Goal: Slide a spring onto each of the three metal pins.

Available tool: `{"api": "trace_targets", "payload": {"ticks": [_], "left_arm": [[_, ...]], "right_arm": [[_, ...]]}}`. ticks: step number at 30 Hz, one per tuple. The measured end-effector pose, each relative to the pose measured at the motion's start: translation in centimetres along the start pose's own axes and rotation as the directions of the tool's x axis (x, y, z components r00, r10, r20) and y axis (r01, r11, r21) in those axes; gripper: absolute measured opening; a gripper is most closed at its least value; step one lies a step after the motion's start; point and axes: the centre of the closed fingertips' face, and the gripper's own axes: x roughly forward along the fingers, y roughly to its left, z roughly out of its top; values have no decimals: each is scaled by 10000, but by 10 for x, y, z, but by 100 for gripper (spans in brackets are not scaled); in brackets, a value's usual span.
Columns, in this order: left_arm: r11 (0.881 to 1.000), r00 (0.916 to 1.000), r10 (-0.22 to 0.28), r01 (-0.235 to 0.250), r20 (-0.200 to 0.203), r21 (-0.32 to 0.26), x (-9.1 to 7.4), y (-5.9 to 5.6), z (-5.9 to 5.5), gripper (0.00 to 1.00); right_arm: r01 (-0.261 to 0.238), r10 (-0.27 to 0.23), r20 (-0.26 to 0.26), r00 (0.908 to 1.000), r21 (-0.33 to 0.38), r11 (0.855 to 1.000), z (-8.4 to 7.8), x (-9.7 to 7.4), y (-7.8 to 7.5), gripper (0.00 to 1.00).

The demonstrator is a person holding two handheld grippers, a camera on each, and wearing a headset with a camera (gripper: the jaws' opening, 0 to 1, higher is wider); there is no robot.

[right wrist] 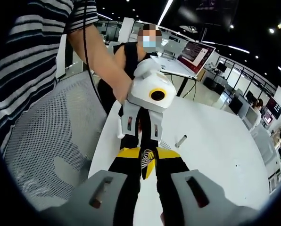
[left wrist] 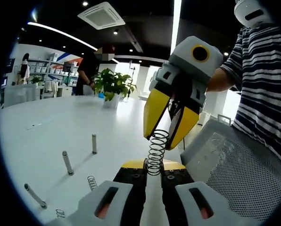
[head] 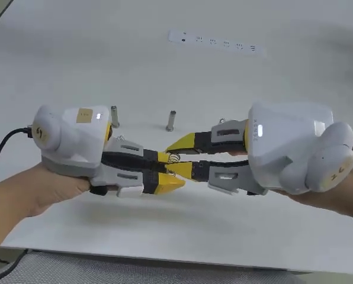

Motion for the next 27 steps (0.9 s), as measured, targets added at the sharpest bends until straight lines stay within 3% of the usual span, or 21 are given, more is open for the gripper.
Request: {"api": "trace_targets", "payload": {"ticks": [5,13,19,27], "left_arm": [[10000,10000,68,-68,-17,71,-1,2,-1,8],[9997,9997,232,-231,-33,115,-5,5,0,8],[9996,9997,254,-254,2,75,-4,5,1,8],[9993,9993,364,-364,-23,125,-2,4,0,8]], "right_arm": [[31,-31,5,10000,-201,9998,0,1,0,12],[329,-344,444,9984,326,9989,1,2,-6,12],[308,-301,182,9994,-403,9987,2,2,-5,12],[326,-327,10,9995,-748,9967,0,0,-3,12]]}}
